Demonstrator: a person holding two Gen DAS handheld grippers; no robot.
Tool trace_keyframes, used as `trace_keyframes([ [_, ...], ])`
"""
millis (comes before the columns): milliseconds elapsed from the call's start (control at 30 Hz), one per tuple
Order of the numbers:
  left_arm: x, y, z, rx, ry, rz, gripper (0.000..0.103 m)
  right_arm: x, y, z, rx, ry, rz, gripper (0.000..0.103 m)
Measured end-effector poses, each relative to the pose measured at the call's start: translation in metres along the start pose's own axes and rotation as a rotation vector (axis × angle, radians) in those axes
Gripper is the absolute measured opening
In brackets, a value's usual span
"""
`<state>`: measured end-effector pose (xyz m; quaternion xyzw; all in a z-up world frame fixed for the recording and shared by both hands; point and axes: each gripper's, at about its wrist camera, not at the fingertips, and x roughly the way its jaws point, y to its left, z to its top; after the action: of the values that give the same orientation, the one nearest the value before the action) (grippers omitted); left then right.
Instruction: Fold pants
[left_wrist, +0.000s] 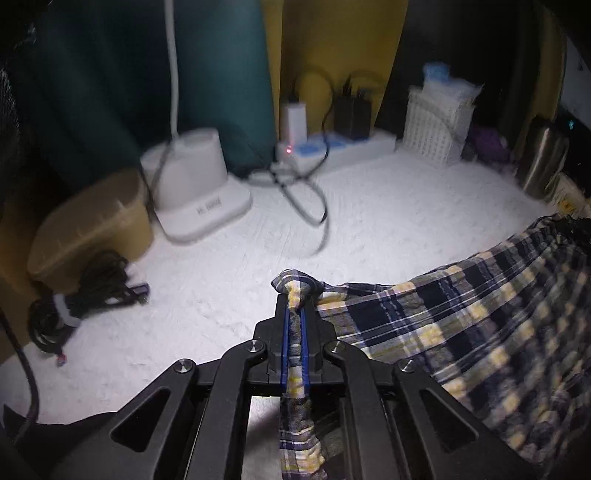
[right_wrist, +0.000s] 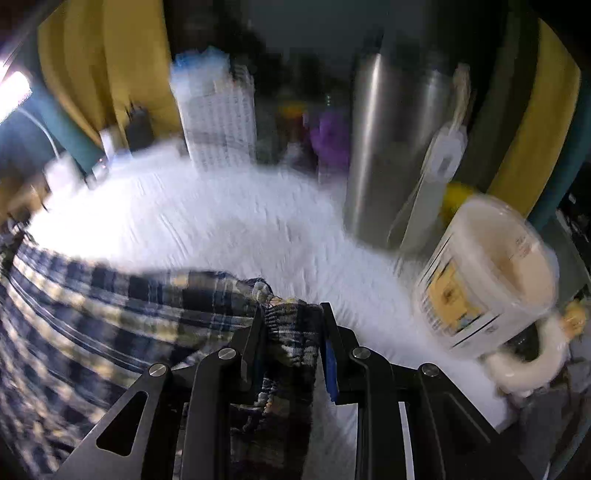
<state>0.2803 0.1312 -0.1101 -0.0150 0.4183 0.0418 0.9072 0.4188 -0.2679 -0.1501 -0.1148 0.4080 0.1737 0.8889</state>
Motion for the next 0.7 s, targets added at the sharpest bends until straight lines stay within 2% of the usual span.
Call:
trace_keyframes([
  [67, 0.012, 0.0, -0.007, -0.002, 0.043, 0.022, 0.01, 0.008, 0.002, -0.007, -0.004, 0.013, -0.006, 0.026],
  [100, 0.011, 0.0, -0.01, -0.005, 0.024, 0.036, 0.01, 0.007, 0.002, -0.007, -0.006, 0.004, -0.011, 0.027],
  [133, 0.01, 0.001, -0.012, -0.011, 0.027, 0.045, 0.012, 0.007, 0.0, -0.006, 0.01, 0.016, -0.018, 0.036],
  [200, 0.007, 0.008, -0.016, -0.035, 0.037, 0.084, 0.019, 0.007, -0.002, -0.007, 0.015, 0.017, -0.045, 0.06],
  [233, 0.005, 0.013, -0.017, -0.053, 0.042, 0.099, 0.029, 0.006, -0.005, -0.008, 0.018, 0.017, -0.08, 0.076],
  [267, 0.003, 0.019, -0.019, -0.075, 0.046, 0.106, 0.039, 0.003, -0.008, -0.01, 0.021, 0.017, -0.096, 0.082],
  [333, -0.009, 0.027, -0.025, -0.11, 0.031, 0.105, 0.043, -0.005, -0.015, -0.015, 0.035, 0.006, -0.098, 0.082],
  [400, -0.024, 0.031, -0.031, -0.12, 0.011, 0.109, 0.051, -0.019, -0.016, -0.019, 0.032, -0.008, -0.109, 0.082],
  [433, -0.03, 0.033, -0.032, -0.12, 0.002, 0.11, 0.059, -0.024, -0.015, -0.021, 0.028, -0.013, -0.116, 0.082],
  [467, -0.038, 0.034, -0.035, -0.121, -0.01, 0.112, 0.061, -0.03, -0.016, -0.024, 0.027, -0.019, -0.123, 0.082],
  [700, -0.083, 0.027, -0.06, -0.119, -0.06, 0.086, 0.064, -0.084, -0.012, -0.055, 0.052, -0.081, -0.151, 0.082],
])
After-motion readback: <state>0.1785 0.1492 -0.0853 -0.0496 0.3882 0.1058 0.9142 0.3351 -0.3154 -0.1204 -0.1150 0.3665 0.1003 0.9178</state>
